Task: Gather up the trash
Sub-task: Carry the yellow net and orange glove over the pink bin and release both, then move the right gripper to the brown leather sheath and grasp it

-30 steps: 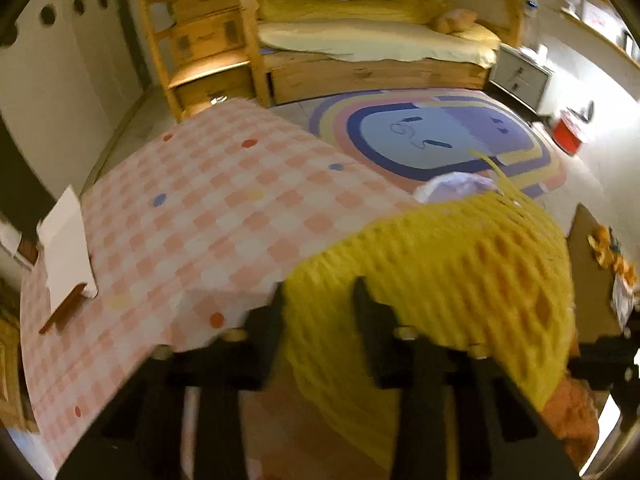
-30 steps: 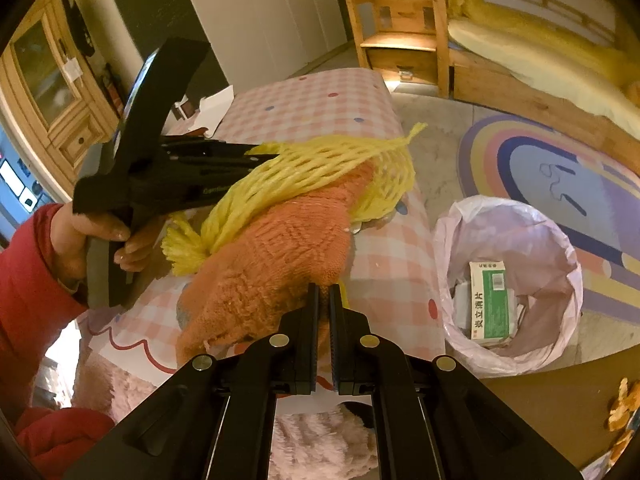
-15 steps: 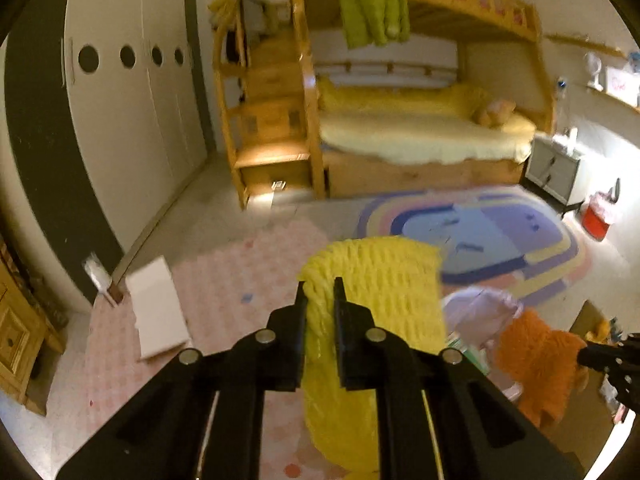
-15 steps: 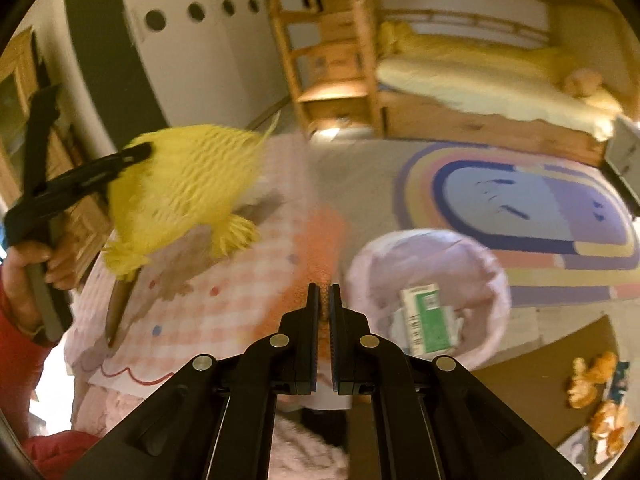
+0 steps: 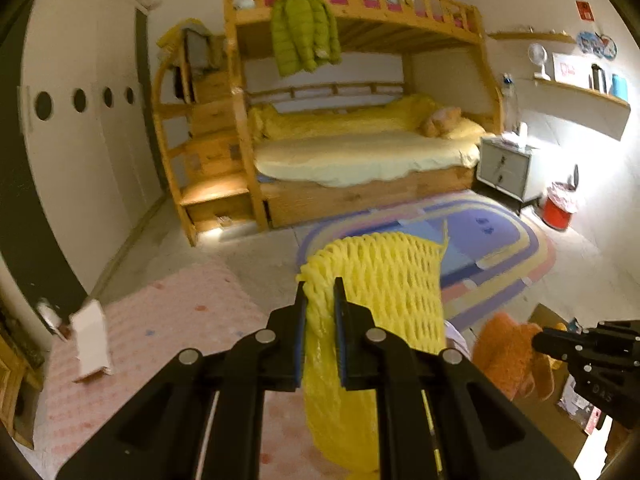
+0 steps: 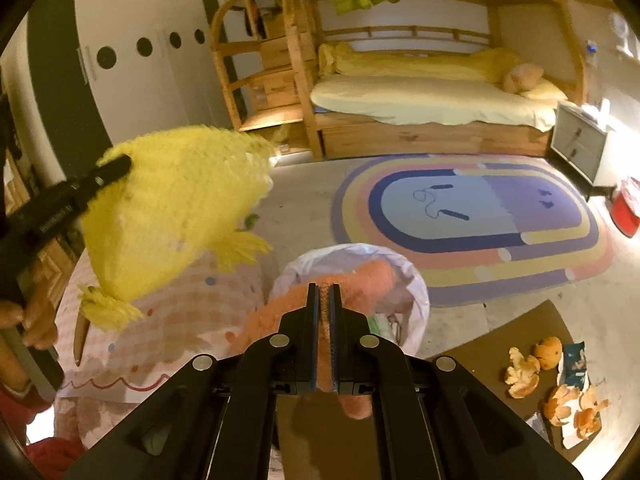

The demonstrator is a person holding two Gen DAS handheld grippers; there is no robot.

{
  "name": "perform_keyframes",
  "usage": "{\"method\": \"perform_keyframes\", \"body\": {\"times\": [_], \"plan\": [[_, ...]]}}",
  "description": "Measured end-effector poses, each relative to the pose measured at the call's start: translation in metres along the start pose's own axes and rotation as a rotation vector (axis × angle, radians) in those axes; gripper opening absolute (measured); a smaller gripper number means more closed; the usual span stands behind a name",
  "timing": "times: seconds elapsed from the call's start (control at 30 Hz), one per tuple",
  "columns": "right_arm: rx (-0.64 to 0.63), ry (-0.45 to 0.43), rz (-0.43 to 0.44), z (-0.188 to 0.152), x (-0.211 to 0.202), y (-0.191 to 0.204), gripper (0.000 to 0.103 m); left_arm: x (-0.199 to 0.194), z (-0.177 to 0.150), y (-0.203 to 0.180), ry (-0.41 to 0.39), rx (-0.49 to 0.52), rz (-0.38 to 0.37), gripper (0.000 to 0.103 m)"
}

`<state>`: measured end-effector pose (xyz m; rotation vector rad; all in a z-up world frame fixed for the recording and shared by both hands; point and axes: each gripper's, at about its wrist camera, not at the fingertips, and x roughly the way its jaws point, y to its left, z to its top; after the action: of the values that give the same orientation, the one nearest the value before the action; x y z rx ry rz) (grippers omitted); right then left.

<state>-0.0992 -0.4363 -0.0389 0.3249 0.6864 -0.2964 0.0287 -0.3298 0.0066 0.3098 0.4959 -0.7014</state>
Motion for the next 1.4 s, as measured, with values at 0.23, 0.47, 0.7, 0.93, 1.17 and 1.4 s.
{"method": "perform_keyframes", "body": {"times": [0.23,0.47,0.7,0.93,1.17,1.4], "plan": [[0.032,0.029,-0.040,0.003,0.026,-0.021,0.005,0.060,-0.012,-0.037,0.115,0.041,0.030,0.010],[0.060,0.052,-0.043,0.018,0.065,-0.029,0.005,0.108,-0.017,-0.044,0.183,0.054,0.034,0.013],[0.059,0.114,0.002,0.025,0.114,-0.028,0.010,0.129,-0.020,-0.029,0.218,-0.022,-0.073,0.055],[0.068,0.151,-0.002,0.021,0.115,-0.021,0.034,0.110,-0.018,0.000,0.207,-0.105,-0.068,0.067],[0.058,0.110,-0.002,0.011,0.066,-0.006,0.034,0.045,-0.022,0.031,0.150,-0.120,-0.002,0.067],[-0.013,0.062,0.061,0.003,0.023,0.046,0.034,-0.019,-0.042,0.058,0.122,-0.122,0.074,0.070]]}}
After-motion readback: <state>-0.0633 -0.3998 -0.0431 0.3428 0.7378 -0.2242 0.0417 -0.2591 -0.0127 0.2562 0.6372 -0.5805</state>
